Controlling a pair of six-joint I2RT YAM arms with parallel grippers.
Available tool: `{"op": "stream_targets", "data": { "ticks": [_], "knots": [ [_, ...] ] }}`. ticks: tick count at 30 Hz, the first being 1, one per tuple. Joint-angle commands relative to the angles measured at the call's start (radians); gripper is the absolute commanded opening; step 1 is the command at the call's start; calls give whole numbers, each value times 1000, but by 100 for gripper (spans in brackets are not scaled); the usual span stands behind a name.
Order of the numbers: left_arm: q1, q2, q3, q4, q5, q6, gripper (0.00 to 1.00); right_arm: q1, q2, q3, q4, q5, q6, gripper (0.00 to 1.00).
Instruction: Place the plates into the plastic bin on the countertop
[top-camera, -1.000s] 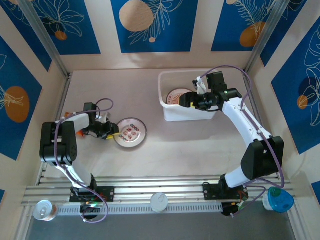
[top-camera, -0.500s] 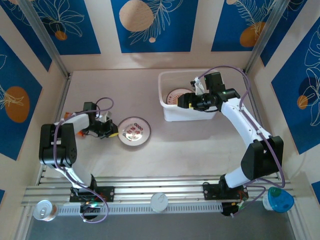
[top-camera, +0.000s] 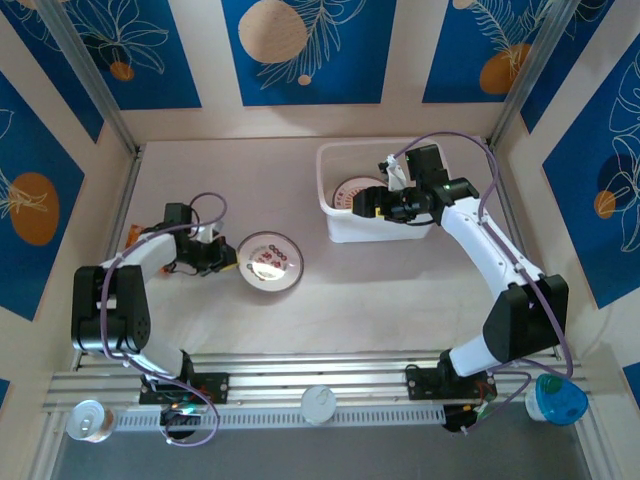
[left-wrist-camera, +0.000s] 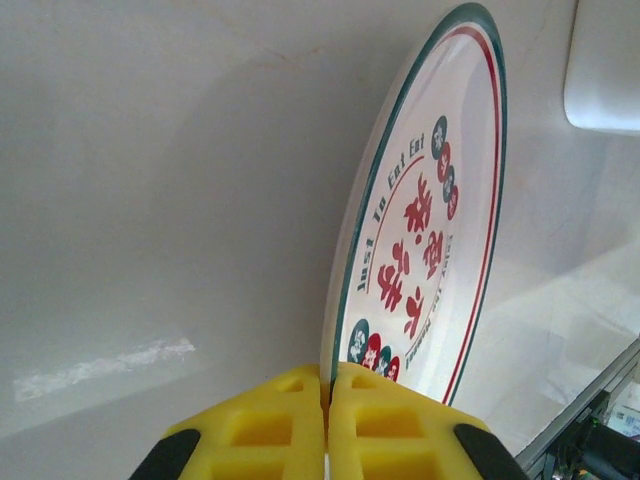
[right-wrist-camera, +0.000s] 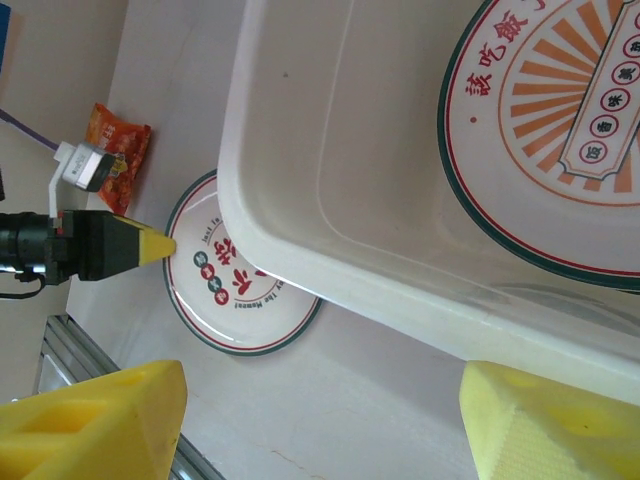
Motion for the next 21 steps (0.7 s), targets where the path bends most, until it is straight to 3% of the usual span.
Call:
{"op": "stream_targets", "data": {
  "ticks": [1,12,21],
  "knots": [
    [-21,10,-18,37,27,-23,4,10,-33,-11,5,1,18,73],
    [-69,111,-27,110,-2,-53,8,16,-30,-38,18,13,23,73],
    [-108,147,-33,153,-14,-79,24,16,0,-44,37,13,15,73]
  ]
}}
